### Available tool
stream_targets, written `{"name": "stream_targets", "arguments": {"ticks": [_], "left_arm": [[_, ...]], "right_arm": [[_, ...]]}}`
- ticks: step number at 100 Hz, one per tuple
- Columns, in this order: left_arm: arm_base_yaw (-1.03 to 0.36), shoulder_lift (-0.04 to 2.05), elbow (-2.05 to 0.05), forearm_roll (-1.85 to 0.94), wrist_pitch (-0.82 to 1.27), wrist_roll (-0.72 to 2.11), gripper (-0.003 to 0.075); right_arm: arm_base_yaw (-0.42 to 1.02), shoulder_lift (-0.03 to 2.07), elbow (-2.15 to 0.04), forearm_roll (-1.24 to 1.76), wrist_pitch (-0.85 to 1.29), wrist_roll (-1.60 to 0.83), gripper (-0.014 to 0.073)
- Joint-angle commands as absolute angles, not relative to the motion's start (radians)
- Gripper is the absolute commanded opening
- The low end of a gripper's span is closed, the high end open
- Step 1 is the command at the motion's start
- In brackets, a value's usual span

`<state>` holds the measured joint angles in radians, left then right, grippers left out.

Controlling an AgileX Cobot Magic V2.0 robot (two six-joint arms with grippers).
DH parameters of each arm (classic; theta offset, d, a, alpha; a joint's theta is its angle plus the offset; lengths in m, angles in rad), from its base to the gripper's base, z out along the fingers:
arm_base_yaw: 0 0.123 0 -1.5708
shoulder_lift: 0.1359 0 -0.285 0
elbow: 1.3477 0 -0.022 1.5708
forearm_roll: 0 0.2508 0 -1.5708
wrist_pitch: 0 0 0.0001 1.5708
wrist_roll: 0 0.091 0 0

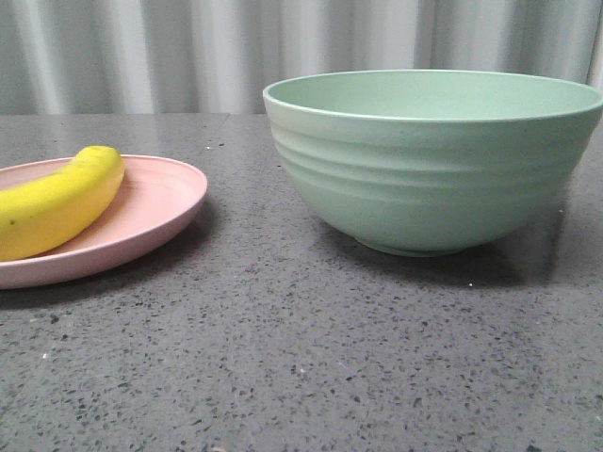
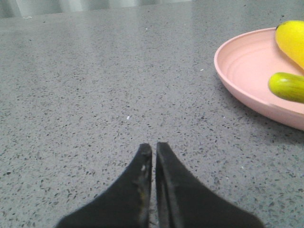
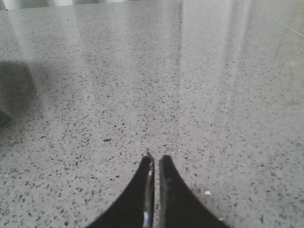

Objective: Transfer banana from pink plate to green bowl

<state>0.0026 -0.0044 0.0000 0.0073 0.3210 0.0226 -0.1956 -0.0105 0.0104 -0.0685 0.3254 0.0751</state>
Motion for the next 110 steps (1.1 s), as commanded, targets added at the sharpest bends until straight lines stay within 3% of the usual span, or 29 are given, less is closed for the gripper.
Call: {"name": "stream_targets", "arguments": {"ticks": [1, 93, 110], "left_arm": [[0.007, -0.034, 0.011, 0.0, 0.26, 0.014, -0.002], [0.007, -0.034, 0.011, 0.0, 0.26, 0.014, -0.002], [0.007, -0.034, 0.011, 0.018, 0.184, 0.014, -0.002]], "right_arm": [[-0.201, -0.034, 0.031, -0.078, 0.3, 0.069, -0.0064], [-0.201, -0.034, 0.031, -0.078, 0.3, 0.069, -0.0064], [-0.201, -0.034, 0.031, -0.078, 0.3, 0.069, -0.0064]]}}
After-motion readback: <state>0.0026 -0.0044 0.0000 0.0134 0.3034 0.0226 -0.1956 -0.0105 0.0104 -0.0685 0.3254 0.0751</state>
